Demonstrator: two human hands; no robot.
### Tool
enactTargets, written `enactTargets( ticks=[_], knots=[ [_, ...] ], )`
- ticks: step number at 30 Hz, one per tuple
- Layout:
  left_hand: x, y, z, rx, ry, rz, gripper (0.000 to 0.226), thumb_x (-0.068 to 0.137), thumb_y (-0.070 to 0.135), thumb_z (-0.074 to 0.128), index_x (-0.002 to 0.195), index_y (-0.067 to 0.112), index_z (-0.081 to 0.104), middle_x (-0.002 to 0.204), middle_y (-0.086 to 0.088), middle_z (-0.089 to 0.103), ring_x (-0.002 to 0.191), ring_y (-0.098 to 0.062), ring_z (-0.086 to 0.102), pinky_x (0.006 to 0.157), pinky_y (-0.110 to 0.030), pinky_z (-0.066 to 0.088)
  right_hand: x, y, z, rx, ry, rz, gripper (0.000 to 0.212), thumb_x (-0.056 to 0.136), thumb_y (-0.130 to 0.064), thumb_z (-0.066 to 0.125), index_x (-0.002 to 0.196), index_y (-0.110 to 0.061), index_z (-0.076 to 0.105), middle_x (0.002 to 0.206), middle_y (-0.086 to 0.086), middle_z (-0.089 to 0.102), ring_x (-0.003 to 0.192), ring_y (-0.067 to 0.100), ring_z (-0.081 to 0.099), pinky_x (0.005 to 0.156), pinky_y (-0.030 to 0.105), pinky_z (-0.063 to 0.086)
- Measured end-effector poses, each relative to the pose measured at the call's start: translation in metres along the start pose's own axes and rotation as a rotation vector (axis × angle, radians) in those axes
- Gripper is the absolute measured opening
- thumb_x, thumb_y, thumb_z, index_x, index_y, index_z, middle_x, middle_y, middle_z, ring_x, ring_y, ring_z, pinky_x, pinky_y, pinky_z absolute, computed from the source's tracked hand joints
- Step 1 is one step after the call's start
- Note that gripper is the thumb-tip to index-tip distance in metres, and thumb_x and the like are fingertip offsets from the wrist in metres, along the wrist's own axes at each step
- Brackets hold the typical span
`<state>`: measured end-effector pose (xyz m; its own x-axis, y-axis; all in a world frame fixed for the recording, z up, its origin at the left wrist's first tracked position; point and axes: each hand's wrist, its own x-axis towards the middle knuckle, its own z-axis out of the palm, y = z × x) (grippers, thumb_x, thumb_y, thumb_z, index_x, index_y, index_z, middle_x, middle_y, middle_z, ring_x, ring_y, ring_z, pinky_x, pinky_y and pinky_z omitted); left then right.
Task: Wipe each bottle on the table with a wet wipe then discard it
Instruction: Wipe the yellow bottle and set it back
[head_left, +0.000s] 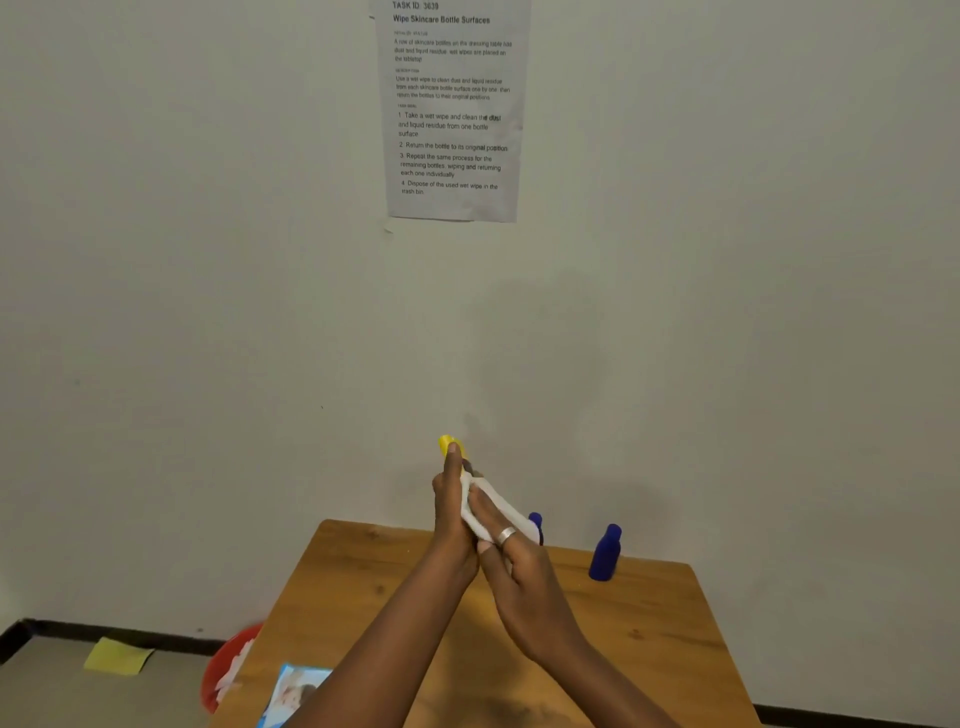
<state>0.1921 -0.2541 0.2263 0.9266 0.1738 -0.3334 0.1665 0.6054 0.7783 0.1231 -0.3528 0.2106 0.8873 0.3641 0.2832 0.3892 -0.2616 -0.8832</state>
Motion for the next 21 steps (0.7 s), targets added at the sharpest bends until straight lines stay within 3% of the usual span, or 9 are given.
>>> enactTargets(
  ticks=[3,7,9,11,15,17,19,21],
  knots=[
    [0.003,0.002,-0.003,-0.079,-0.160,-0.055,0.057,0.093,0.060,0.038,0.101,0.010,0.064,0.095,-0.012,0.065,0.081,-0.024,0.063,0.071,-0.035,0.050,0.001,0.006,-0.001,-0.264,-0.062,-0.053,0.055,0.101,-0.040,0.038,0.147,-0.047,0.008,0.153,-0.033,0.011,0.144,-0.009,0.012,0.120,0.025,0.024],
    [0.001,-0.009,-0.009,-0.106,-0.327,-0.168,0.063,0.093,0.059,0.042,0.111,0.007,0.073,0.111,-0.017,0.071,0.101,-0.029,0.067,0.096,-0.042,0.049,0.015,0.018,-0.014,-0.557,-0.068,-0.050,0.081,0.084,-0.075,0.015,0.146,-0.040,-0.023,0.156,-0.023,-0.026,0.144,-0.003,-0.022,0.121,0.027,0.000],
    [-0.003,-0.014,-0.008,-0.128,-0.345,-0.201,0.059,0.096,0.055,0.043,0.124,0.009,0.065,0.124,-0.015,0.066,0.115,-0.029,0.061,0.107,-0.044,0.042,0.024,0.015,-0.016,-0.616,-0.057,-0.030,0.079,0.077,-0.081,0.000,0.137,-0.045,-0.035,0.153,-0.021,-0.034,0.142,0.000,-0.028,0.122,0.032,-0.004],
    [-0.005,-0.014,-0.005,-0.151,-0.328,-0.169,0.055,0.098,0.052,0.041,0.130,0.011,0.059,0.124,-0.013,0.066,0.115,-0.026,0.062,0.104,-0.040,0.044,0.028,0.006,-0.014,-0.680,-0.062,-0.048,0.075,0.076,-0.079,-0.005,0.133,-0.044,-0.040,0.150,-0.020,-0.039,0.139,0.001,-0.034,0.121,0.033,-0.009],
    [-0.002,0.003,-0.013,-0.195,-0.410,-0.206,0.060,0.093,0.058,0.043,0.111,0.006,0.067,0.093,-0.012,0.072,0.083,-0.024,0.071,0.080,-0.036,0.055,0.008,-0.002,-0.016,-0.811,-0.178,-0.200,0.076,0.094,-0.066,0.015,0.145,-0.031,-0.029,0.152,-0.018,-0.036,0.139,-0.002,-0.033,0.120,0.029,-0.010],
    [0.002,0.006,-0.017,-0.206,-0.428,-0.191,0.066,0.093,0.059,0.042,0.125,0.004,0.061,0.109,-0.014,0.068,0.096,-0.028,0.066,0.089,-0.039,0.052,0.001,0.005,-0.027,-0.741,-0.186,-0.157,0.079,0.089,-0.072,0.018,0.145,-0.038,-0.027,0.151,-0.024,-0.034,0.141,-0.006,-0.026,0.121,0.026,-0.001],
    [0.004,-0.003,-0.016,-0.153,-0.431,-0.162,0.070,0.094,0.060,0.039,0.135,0.005,0.054,0.132,-0.016,0.060,0.120,-0.034,0.056,0.108,-0.046,0.042,0.007,0.014,-0.036,-0.636,-0.127,-0.092,0.081,0.084,-0.078,0.015,0.141,-0.044,-0.032,0.150,-0.028,-0.035,0.144,-0.004,-0.020,0.121,0.026,0.007],
    [0.002,-0.013,-0.008,-0.107,-0.420,-0.149,0.068,0.095,0.061,0.038,0.136,0.010,0.055,0.138,-0.016,0.057,0.129,-0.034,0.052,0.112,-0.048,0.037,0.020,0.019,-0.037,-0.620,-0.043,-0.072,0.083,0.081,-0.081,0.008,0.140,-0.043,-0.034,0.152,-0.023,-0.035,0.145,-0.001,-0.019,0.122,0.030,0.008]
  ],
)
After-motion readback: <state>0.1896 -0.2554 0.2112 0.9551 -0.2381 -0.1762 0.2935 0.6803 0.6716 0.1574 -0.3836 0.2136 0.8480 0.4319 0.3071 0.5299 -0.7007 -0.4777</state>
